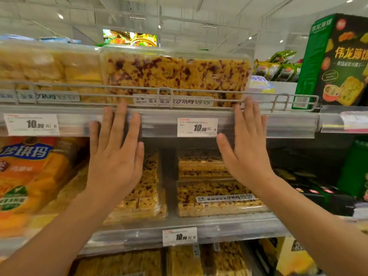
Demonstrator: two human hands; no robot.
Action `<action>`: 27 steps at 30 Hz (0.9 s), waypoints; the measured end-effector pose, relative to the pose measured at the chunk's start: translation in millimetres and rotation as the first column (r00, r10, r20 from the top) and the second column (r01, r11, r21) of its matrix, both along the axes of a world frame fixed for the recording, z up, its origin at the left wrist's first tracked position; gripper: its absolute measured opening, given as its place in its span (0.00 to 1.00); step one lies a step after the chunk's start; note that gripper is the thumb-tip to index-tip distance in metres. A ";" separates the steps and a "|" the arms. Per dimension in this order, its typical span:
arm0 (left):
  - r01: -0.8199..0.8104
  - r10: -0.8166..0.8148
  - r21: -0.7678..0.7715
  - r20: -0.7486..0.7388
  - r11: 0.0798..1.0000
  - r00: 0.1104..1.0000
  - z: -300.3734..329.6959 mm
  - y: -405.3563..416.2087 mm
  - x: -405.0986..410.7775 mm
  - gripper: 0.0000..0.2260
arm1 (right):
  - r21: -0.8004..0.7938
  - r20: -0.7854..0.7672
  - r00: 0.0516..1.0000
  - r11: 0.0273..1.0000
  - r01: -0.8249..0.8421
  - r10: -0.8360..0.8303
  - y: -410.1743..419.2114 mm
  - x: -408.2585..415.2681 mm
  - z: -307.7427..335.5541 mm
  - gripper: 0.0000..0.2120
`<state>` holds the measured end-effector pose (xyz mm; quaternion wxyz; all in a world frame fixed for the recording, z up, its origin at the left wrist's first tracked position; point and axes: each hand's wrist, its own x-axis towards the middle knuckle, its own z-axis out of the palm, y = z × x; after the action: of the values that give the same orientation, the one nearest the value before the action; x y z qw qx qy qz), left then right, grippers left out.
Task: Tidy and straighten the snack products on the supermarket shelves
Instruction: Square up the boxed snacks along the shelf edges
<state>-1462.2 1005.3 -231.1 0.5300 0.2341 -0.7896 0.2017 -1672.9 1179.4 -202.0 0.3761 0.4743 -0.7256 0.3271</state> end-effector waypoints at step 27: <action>0.624 -0.005 0.741 -0.645 -0.246 0.764 -109.5 55.0 59.8 0.28 | -0.363 0.929 -0.233 0.819 -0.445 0.286 -62.9 117.8 -101.2 0.18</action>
<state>-1402.4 1060.3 -340.5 0.3525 0.3546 -0.5584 -0.6620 -1555.1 1116.5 -303.2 -0.4185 0.2902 -0.5985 0.6184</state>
